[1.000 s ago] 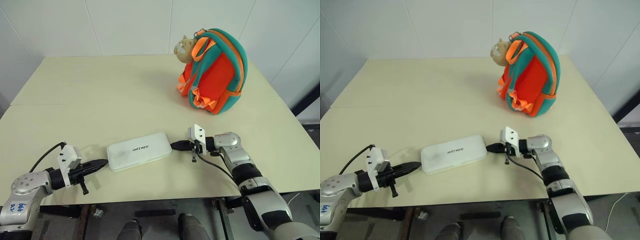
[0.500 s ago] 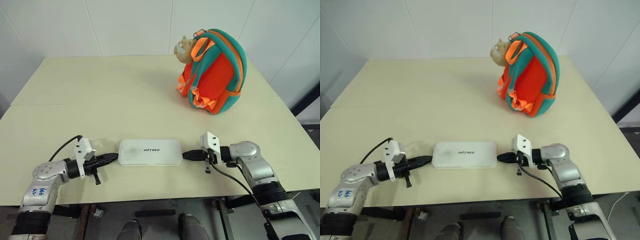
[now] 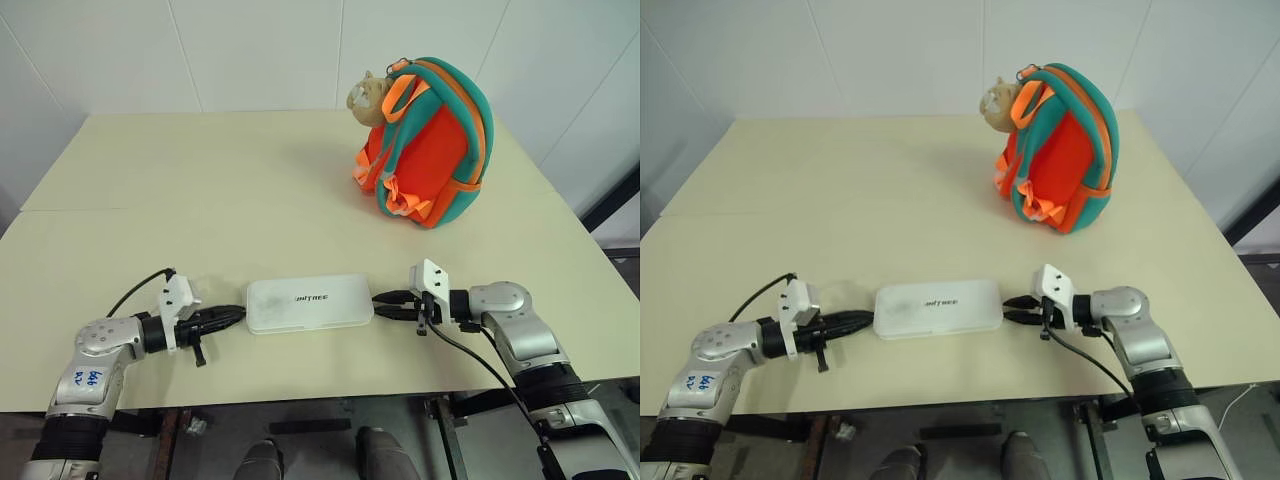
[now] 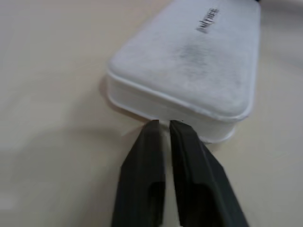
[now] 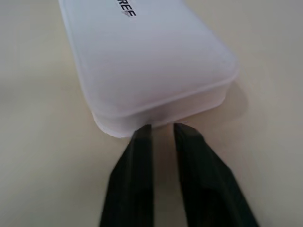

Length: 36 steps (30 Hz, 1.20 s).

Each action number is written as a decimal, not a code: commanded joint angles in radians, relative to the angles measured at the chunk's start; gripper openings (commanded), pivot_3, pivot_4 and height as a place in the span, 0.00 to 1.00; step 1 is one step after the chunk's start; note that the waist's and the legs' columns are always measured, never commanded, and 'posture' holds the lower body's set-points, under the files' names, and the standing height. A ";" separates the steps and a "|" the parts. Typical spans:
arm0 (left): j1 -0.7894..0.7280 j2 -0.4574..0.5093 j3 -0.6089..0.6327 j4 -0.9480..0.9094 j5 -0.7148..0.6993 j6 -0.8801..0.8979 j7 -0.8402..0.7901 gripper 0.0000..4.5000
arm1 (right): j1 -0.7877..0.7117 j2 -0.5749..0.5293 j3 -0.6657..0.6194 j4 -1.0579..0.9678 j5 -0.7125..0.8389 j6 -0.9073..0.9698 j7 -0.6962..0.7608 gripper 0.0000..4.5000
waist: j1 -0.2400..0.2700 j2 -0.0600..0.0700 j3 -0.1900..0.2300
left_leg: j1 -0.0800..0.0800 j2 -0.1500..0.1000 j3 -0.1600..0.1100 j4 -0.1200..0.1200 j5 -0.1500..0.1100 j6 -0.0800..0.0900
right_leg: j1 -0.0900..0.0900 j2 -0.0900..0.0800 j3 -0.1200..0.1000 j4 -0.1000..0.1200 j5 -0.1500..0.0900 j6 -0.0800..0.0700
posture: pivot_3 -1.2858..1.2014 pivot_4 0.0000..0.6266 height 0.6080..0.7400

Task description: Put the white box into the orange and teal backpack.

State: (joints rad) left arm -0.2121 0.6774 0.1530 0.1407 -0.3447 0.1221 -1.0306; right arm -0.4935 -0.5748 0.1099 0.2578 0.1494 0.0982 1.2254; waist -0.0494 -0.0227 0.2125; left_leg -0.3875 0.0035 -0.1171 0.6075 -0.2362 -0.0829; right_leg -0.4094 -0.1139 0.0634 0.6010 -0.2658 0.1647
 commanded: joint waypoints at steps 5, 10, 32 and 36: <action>0.010 0.084 0.150 -0.043 -0.203 0.313 0.012 0.63 | -0.014 -0.117 -0.092 -0.099 0.135 0.146 0.055 0.81 | -0.005 0.000 0.000 | 0.000 0.000 0.000 -0.002 0.000 0.001 | 0.000 0.000 0.000 -0.002 0.000 0.000 | 0.52 0.24 1.00; -0.033 0.102 0.154 -0.082 -0.341 0.684 0.084 0.99 | -0.010 -0.120 -0.052 -0.244 0.173 0.276 0.045 1.00 | -0.005 0.000 0.000 | 0.000 0.000 -0.001 -0.002 -0.001 0.001 | 0.000 0.000 0.000 0.000 -0.002 0.001 | 0.52 0.24 1.00; -0.219 -0.130 0.148 0.032 -0.494 1.260 0.320 0.99 | -0.114 -0.042 0.150 -0.269 0.111 0.496 -0.033 1.00 | 0.024 -0.001 -0.001 | -0.001 -0.002 -0.002 0.003 -0.001 0.000 | 0.002 -0.001 0.000 -0.001 -0.001 0.002 | 0.52 0.24 1.00; -0.249 -0.160 0.181 0.043 -0.538 1.387 0.337 0.99 | -0.121 -0.029 0.146 -0.277 0.112 0.498 -0.049 1.00 | 0.021 -0.001 -0.001 | -0.001 -0.003 -0.002 0.004 -0.001 0.000 | 0.003 -0.002 0.000 -0.002 -0.001 0.003 | 0.52 0.24 1.00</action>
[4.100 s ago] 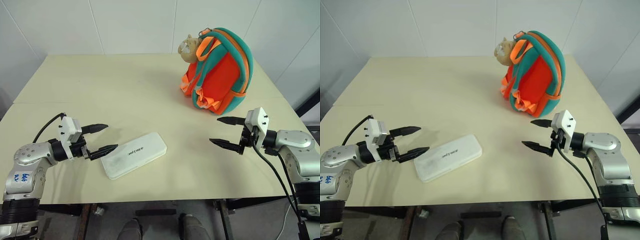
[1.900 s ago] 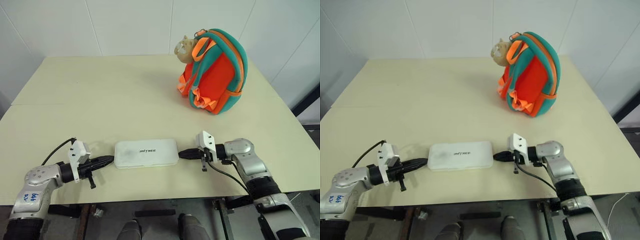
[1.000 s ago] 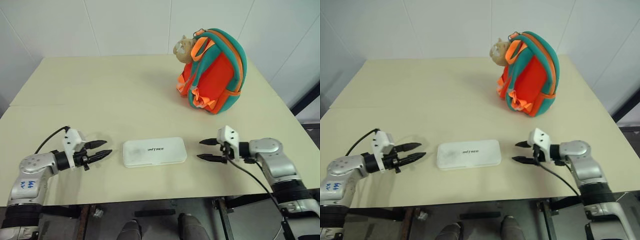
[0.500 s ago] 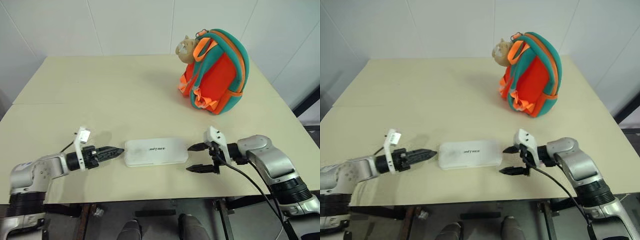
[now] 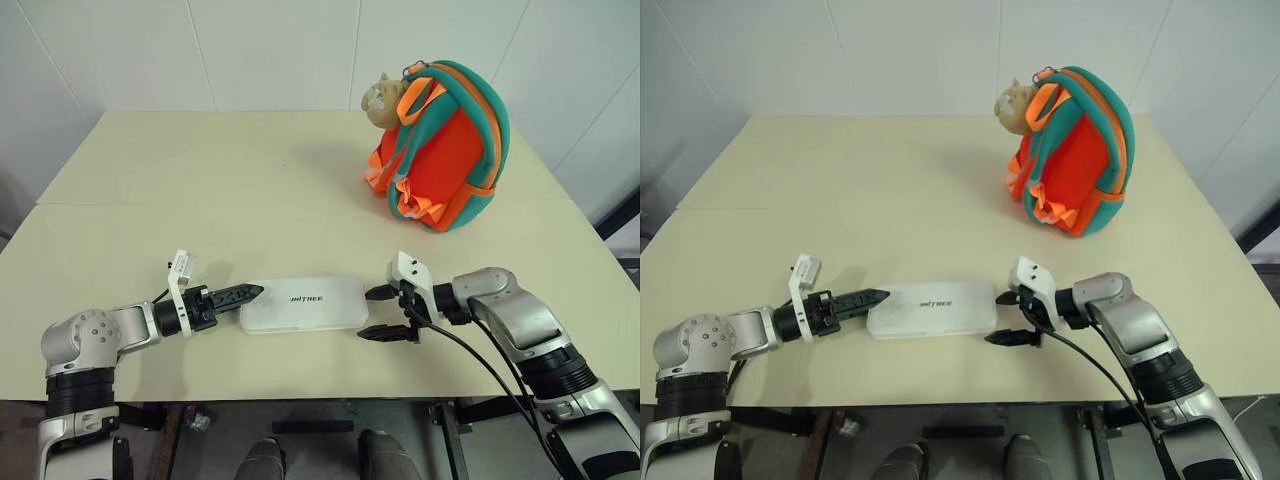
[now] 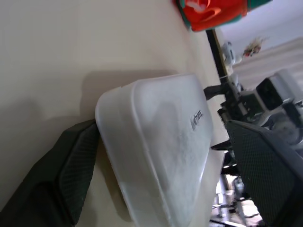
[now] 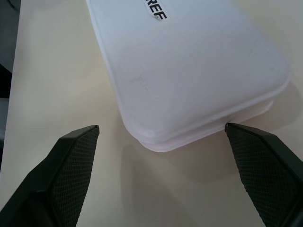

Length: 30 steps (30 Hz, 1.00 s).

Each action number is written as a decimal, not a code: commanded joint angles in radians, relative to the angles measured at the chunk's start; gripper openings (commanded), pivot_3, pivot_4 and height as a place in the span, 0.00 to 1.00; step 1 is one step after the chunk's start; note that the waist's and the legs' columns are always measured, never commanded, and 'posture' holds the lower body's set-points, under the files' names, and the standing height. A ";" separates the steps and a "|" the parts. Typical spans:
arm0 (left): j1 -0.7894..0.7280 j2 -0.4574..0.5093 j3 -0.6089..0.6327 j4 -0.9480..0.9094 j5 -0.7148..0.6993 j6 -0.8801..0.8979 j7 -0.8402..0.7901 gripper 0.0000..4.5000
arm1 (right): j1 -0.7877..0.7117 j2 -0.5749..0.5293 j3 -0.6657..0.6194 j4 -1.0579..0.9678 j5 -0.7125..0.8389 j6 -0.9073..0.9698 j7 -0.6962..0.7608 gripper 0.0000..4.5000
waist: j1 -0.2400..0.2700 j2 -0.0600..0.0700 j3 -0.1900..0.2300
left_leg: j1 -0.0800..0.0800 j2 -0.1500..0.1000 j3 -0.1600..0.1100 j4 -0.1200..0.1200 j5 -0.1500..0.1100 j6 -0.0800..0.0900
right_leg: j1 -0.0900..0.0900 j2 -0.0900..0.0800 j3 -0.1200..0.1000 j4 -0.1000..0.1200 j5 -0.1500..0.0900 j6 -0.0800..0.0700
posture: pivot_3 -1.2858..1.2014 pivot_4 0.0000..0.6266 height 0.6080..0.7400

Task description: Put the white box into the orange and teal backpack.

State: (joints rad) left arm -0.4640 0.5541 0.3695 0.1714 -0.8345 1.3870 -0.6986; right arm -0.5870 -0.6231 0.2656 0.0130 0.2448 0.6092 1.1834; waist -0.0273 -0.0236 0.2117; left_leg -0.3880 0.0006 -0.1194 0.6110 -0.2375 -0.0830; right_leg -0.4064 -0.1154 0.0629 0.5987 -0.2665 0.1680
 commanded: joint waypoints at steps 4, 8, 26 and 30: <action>-0.017 -0.049 -0.001 0.012 -0.065 0.202 0.007 0.99 | -0.023 0.022 -0.016 -0.028 0.007 -0.021 -0.023 1.00 | -0.002 0.000 0.000 | 0.000 0.000 0.000 0.000 0.000 0.000 | 0.000 0.000 0.000 0.000 0.000 0.000 | 0.52 0.24 1.00; -0.024 -0.036 -0.010 0.002 -0.039 0.212 0.019 0.99 | -0.002 0.023 -0.022 -0.042 0.000 -0.023 -0.037 1.00 | -0.002 0.000 0.000 | 0.000 0.000 0.000 0.000 0.000 0.000 | 0.000 0.000 0.000 -0.001 0.000 0.000 | 0.52 0.24 1.00; -0.045 0.344 -0.215 0.033 0.025 0.157 -0.092 0.99 | 0.043 0.028 -0.040 -0.068 0.004 -0.024 -0.053 1.00 | -0.038 0.000 0.000 | 0.001 0.001 0.000 -0.001 0.003 0.000 | -0.001 0.001 0.001 -0.002 -0.003 -0.013 | 0.52 0.24 1.00; 0.003 0.325 -0.173 -0.015 -0.057 0.227 -0.093 0.99 | 0.052 0.033 -0.044 -0.070 0.007 -0.025 -0.061 1.00 | -0.030 0.000 0.000 | 0.000 0.001 0.000 -0.002 0.002 0.000 | -0.002 0.001 0.001 -0.002 -0.003 -0.008 | 0.52 0.24 1.00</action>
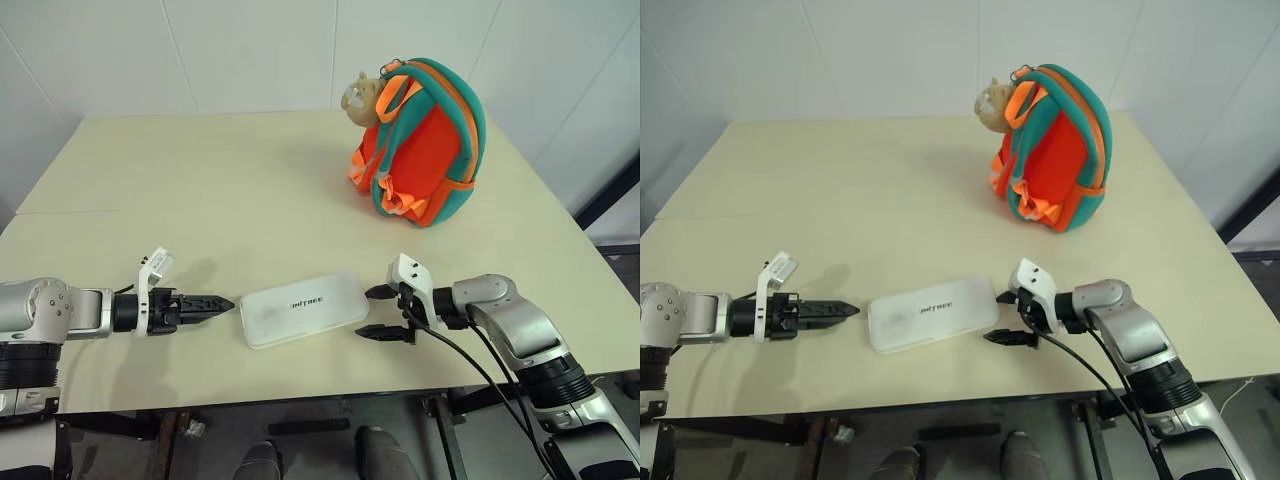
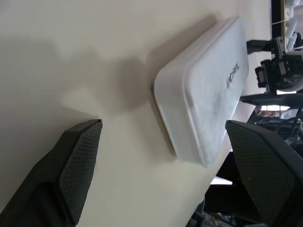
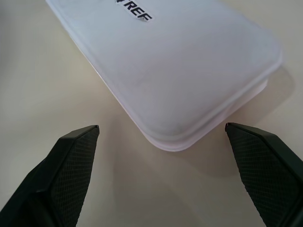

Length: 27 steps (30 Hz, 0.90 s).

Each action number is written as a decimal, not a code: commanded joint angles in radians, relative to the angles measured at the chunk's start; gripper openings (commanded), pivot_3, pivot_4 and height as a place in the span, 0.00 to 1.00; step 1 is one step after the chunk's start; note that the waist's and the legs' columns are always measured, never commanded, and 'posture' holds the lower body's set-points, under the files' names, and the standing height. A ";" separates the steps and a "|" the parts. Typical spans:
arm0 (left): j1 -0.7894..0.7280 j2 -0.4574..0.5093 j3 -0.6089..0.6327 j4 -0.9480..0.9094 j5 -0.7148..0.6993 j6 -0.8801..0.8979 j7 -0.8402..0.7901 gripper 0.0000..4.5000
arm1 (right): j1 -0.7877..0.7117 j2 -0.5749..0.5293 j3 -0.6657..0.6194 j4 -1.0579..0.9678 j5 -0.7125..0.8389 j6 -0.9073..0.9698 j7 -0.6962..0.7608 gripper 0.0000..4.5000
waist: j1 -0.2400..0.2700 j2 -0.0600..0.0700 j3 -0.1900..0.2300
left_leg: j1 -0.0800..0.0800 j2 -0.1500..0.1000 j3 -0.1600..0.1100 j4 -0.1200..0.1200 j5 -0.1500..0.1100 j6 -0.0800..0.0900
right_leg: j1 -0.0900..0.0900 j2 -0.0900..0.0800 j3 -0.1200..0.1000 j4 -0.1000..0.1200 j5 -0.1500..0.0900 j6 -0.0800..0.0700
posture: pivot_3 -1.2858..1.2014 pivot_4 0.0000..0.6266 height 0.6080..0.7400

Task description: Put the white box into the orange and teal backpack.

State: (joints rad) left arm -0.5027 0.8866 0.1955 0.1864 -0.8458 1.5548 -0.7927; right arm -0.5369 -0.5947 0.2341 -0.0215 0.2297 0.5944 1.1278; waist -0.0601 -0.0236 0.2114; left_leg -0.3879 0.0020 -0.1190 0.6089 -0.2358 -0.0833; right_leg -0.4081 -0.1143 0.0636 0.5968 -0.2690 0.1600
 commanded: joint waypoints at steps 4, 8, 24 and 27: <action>0.103 -0.065 0.011 -0.073 -0.139 0.060 0.063 0.99 | 0.007 0.014 -0.010 -0.051 0.029 -0.001 -0.015 1.00 | 0.008 0.000 0.000 | 0.000 0.000 0.000 0.000 -0.004 -0.001 | -0.001 0.000 0.000 0.003 0.000 0.006 | 0.52 0.24 1.00; 0.124 -0.146 0.061 -0.042 -0.233 0.060 0.163 0.99 | 0.004 0.013 -0.011 -0.051 0.031 0.000 -0.017 1.00 | 0.026 0.000 0.000 | 0.000 -0.001 0.000 0.000 -0.007 -0.001 | -0.001 -0.001 0.000 0.002 -0.003 0.008 | 0.52 0.24 1.00; 0.097 -0.365 0.197 0.043 -0.521 0.060 0.554 0.99 | -0.018 0.019 -0.010 -0.050 0.033 0.004 -0.023 1.00 | 0.034 0.000 0.000 | -0.001 -0.001 -0.001 0.003 -0.007 -0.001 | 0.001 -0.002 0.000 0.001 -0.002 0.008 | 0.52 0.24 1.00; 0.100 -0.380 0.191 0.040 -0.558 0.060 0.591 0.99 | -0.019 0.018 -0.011 -0.050 0.034 0.003 -0.022 1.00 | 0.033 0.000 0.000 | -0.001 -0.002 -0.001 0.003 -0.006 -0.001 | 0.001 -0.002 0.000 0.001 -0.001 0.008 | 0.52 0.24 1.00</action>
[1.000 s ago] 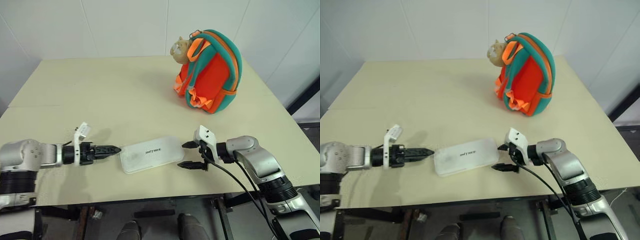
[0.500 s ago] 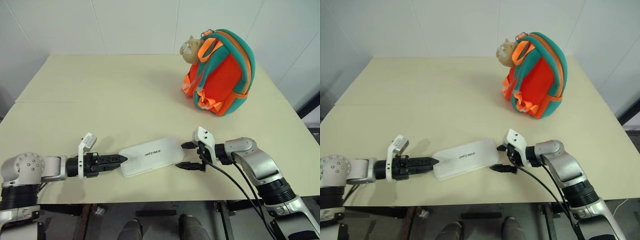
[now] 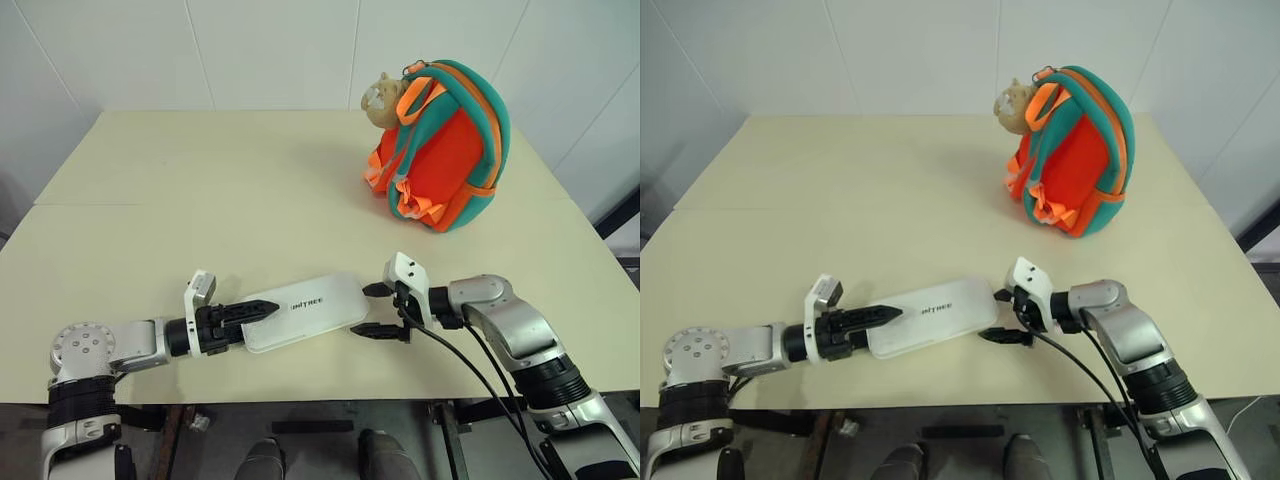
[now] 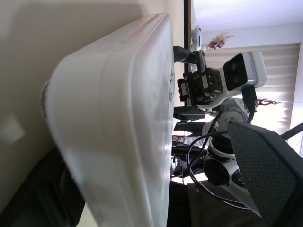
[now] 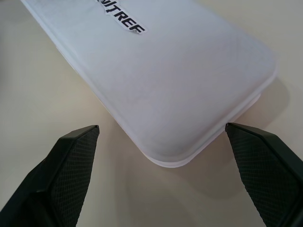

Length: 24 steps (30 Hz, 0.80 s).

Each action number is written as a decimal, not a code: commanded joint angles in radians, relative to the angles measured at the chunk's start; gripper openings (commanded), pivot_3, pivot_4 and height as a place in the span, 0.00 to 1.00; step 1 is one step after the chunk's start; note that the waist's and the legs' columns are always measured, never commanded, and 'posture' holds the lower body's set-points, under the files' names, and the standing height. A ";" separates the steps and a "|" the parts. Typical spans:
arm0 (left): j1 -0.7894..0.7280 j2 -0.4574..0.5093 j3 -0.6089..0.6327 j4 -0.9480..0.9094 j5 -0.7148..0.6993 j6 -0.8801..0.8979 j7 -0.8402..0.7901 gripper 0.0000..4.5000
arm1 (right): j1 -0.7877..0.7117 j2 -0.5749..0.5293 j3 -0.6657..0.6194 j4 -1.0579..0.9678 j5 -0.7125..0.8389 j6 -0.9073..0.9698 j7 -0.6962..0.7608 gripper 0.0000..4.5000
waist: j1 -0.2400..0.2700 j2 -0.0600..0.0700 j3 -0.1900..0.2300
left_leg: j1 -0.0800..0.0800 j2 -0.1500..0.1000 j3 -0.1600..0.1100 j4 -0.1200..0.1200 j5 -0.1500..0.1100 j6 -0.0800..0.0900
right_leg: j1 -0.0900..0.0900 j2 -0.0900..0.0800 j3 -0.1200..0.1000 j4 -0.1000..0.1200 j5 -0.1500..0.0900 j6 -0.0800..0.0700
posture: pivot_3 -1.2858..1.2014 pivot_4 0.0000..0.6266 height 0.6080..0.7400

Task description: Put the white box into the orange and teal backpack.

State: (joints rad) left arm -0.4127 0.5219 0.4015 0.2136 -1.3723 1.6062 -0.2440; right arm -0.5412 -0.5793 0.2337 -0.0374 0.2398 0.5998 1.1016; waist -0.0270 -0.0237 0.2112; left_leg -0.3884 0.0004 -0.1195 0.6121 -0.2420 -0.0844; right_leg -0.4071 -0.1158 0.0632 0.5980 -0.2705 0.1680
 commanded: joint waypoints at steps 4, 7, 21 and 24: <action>0.013 -0.038 -0.023 0.009 -0.075 0.008 0.082 0.91 | -0.010 0.004 -0.011 -0.048 0.030 0.000 0.000 1.00 | 0.000 0.000 0.000 | 0.000 0.000 0.000 0.000 0.000 0.000 | 0.000 0.000 0.000 0.000 0.000 0.000 | 0.52 0.24 1.00; 0.008 -0.049 -0.026 0.007 -0.102 0.008 0.096 0.74 | -0.009 0.003 -0.016 -0.054 0.035 -0.001 -0.003 1.00 | 0.000 0.000 0.000 | -0.001 0.000 0.000 0.000 0.000 0.000 | 0.000 0.000 0.000 -0.001 0.000 0.000 | 0.52 0.24 1.00; -0.016 0.077 0.066 -0.051 -0.108 -0.124 -0.001 0.30 | -0.233 0.030 -0.193 0.121 0.013 -0.075 -0.221 1.00 | -0.003 0.000 0.000 | -0.002 0.000 0.000 -0.001 0.000 -0.001 | -0.003 0.000 0.000 -0.002 -0.002 -0.005 | 0.52 0.24 1.00; -0.019 0.137 0.079 -0.037 -0.056 -0.168 -0.054 0.30 | -0.371 0.070 -0.232 0.306 -0.029 -0.144 -0.345 1.00 | -0.008 0.000 0.001 | -0.003 0.000 0.001 -0.002 0.001 0.000 | -0.003 0.000 0.001 -0.004 -0.001 -0.008 | 0.52 0.24 1.00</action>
State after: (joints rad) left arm -0.4244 0.6407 0.4523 0.1785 -1.4388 1.4655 -0.2499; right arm -0.8696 -0.5239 0.0460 0.2153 0.2232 0.5102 0.8194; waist -0.0350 -0.0236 0.2118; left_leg -0.3915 0.0009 -0.1182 0.6099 -0.2410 -0.0847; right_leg -0.4103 -0.1154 0.0639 0.5931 -0.2716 0.1600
